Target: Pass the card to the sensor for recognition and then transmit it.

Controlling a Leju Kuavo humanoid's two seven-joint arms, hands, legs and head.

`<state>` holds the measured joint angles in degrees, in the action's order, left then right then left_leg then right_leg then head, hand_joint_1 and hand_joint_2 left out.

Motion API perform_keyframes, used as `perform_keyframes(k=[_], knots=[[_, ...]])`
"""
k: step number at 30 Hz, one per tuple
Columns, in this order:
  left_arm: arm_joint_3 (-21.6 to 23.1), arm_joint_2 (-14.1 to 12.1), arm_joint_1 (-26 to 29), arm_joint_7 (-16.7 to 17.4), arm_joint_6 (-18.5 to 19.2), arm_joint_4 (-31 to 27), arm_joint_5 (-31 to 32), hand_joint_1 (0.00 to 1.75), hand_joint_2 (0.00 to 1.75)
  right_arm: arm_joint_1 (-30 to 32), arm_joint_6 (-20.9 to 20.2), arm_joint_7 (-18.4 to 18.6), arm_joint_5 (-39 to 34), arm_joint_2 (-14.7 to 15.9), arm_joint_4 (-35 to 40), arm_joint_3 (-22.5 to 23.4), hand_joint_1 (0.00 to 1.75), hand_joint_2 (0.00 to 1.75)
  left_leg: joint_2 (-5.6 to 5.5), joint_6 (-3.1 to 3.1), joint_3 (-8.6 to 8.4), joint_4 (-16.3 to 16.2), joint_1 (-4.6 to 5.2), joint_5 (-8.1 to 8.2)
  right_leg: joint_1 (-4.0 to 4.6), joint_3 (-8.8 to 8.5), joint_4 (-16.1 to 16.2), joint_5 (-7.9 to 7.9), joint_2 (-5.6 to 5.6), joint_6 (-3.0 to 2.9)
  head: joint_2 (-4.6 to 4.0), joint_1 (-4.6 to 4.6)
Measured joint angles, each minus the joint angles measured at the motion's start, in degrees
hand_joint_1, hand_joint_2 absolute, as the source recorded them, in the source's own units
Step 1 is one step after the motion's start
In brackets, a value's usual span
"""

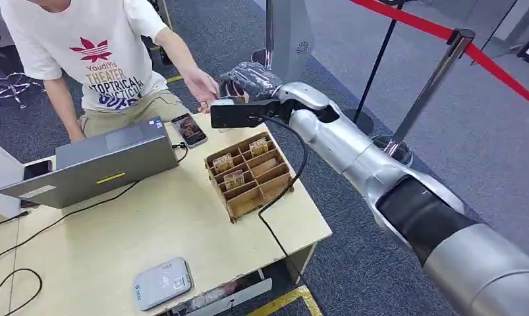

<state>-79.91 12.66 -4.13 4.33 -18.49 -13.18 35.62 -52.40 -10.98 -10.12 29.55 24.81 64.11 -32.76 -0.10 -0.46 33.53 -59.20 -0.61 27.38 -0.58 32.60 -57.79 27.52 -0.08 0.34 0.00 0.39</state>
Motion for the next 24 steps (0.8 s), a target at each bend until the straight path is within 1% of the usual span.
perform_keyframes(k=[2, 4, 7, 8, 9, 10, 11, 12, 13, 15, 17, 19, 20, 24], knots=[[0.07, -0.04, -0.05, 0.0, 0.02, 0.0, 0.24, 0.0, 0.0, -0.54, 0.29, 0.18, 0.07, -1.12, -0.68, -0.18, 1.57, 1.75, -0.05, 0.01, 0.05, 0.0, 0.01, -0.01, 0.01, -0.01, -0.02, 0.0, -0.03, 0.0, 0.0, 0.0], [0.2, -0.15, -0.1, 0.0, -0.02, 0.0, 0.46, 0.0, 0.0, -1.72, 0.75, 0.4, 0.26, -3.56, -2.02, -0.5, 1.59, 1.75, 0.01, 0.01, 0.01, 0.0, 0.01, -0.01, 0.01, 0.02, -0.02, -0.01, 0.04, 0.0, 0.0, 0.0], [0.42, -0.33, -0.32, 0.0, -0.07, 0.0, 0.72, 0.0, 0.0, -3.08, 1.62, 1.01, 0.44, -5.96, -3.33, -0.79, 1.62, 1.75, 0.03, 0.01, -0.01, 0.0, 0.01, -0.01, 0.01, 0.01, -0.02, 0.0, 0.05, 0.0, 0.0, 0.0], [0.46, -0.39, -0.32, 0.02, -0.07, 0.0, 0.86, 0.0, 0.0, -3.24, 1.77, 1.07, 0.46, -6.61, -3.7, -0.81, 1.59, 1.75, 0.03, 0.01, -0.01, 0.0, 0.01, -0.01, 0.01, 0.01, -0.02, 0.0, 0.05, 0.0, 0.0, 0.0], [0.5, -0.44, -0.32, 0.2, -0.13, 0.0, 1.01, 0.0, 0.0, -3.43, 1.95, 1.31, 0.54, -7.87, -4.07, -1.03, 1.64, 1.75, 0.0, 0.02, 0.0, 0.0, 0.0, -0.02, 0.01, 0.0, -0.02, 0.0, 0.01, 0.0, 0.0, 0.0], [0.52, -0.46, -0.31, 0.2, -0.2, 0.0, 1.05, 0.0, 0.0, -3.56, 2.01, 1.38, 0.85, -8.31, -4.35, -1.14, 1.64, 1.75, -0.03, 0.02, 0.0, 0.0, 0.0, -0.02, 0.01, 0.0, -0.02, 0.0, -0.01, 0.0, 0.0, -0.02], [0.55, -0.46, -0.32, 0.2, -0.22, 0.0, 1.07, 0.0, 0.0, -3.73, 2.01, 1.38, 1.33, -8.86, -4.77, -1.16, 1.61, 1.75, -0.09, 0.06, 0.02, 0.0, 0.0, -0.05, 0.02, 0.0, -0.02, 0.0, -0.07, 0.0, 0.0, 0.0], [0.55, -0.46, -0.3, 0.22, -0.26, 0.0, 1.07, 0.0, 0.0, -3.95, 2.1, 1.38, 1.55, -9.49, -5.31, -1.16, 1.64, 1.75, -0.11, 0.06, 0.04, 0.0, 0.0, -0.05, 0.02, 0.0, -0.02, 0.0, -0.1, 0.0, 0.0, 0.0], [0.55, -0.46, -0.29, 0.24, -0.39, 0.0, 1.07, 0.0, 0.0, -4.14, 2.28, 1.4, 1.62, -10.06, -5.8, -1.16, 1.59, 1.75, -0.1, 0.06, 0.04, 0.0, 0.0, -0.05, 0.02, 0.0, -0.02, 0.0, -0.1, 0.0, 0.0, 0.0], [0.57, -0.46, -0.32, 0.26, -0.61, 0.0, 1.05, 0.0, 0.0, -4.34, 2.65, 1.05, 1.9, -11.2, -6.78, -1.2, 1.57, 1.75, -0.09, 0.06, 0.03, 0.0, 0.01, -0.05, 0.01, 0.0, -0.02, 0.0, -0.06, 0.0, 0.0, 0.0], [0.57, -0.46, -0.32, 0.26, -0.79, 0.0, 1.03, 0.0, 0.0, -4.21, 3.17, 0.77, 2.4, -12.07, -7.67, -1.25, 1.59, 1.75, -0.08, 0.06, 0.03, 0.0, 0.02, -0.05, 0.01, 0.0, -0.01, 0.0, -0.05, 0.0, 0.0, 0.0], [0.57, -0.46, -0.32, 0.26, -0.92, 0.0, 0.99, 0.0, 0.0, -3.66, 4.33, 0.44, 2.9, -12.92, -8.22, -1.38, 1.61, 1.75, -0.08, 0.06, 0.03, -0.01, 0.02, -0.05, 0.01, 0.0, -0.01, 0.0, -0.06, 0.0, 0.0, 0.0], [0.57, -0.46, -0.32, 0.26, -0.96, 0.0, 0.96, 0.0, 0.0, -3.18, 4.88, 0.44, 3.24, -13.3, -8.4, -1.4, 1.55, 1.75, -0.08, 0.06, 0.03, -0.01, 0.02, -0.05, 0.01, 0.0, -0.01, 0.0, -0.06, 0.0, 0.0, 0.0], [0.57, -0.42, -0.32, 0.26, -1.44, 0.0, 0.77, 0.0, 0.0, -0.85, 6.23, 0.53, 3.96, -14.78, -8.66, -1.42, 1.59, 1.75, -0.09, 0.06, 0.03, -0.01, 0.01, -0.05, 0.01, 0.0, -0.01, 0.0, -0.06, 0.0, 0.0, 0.0]])
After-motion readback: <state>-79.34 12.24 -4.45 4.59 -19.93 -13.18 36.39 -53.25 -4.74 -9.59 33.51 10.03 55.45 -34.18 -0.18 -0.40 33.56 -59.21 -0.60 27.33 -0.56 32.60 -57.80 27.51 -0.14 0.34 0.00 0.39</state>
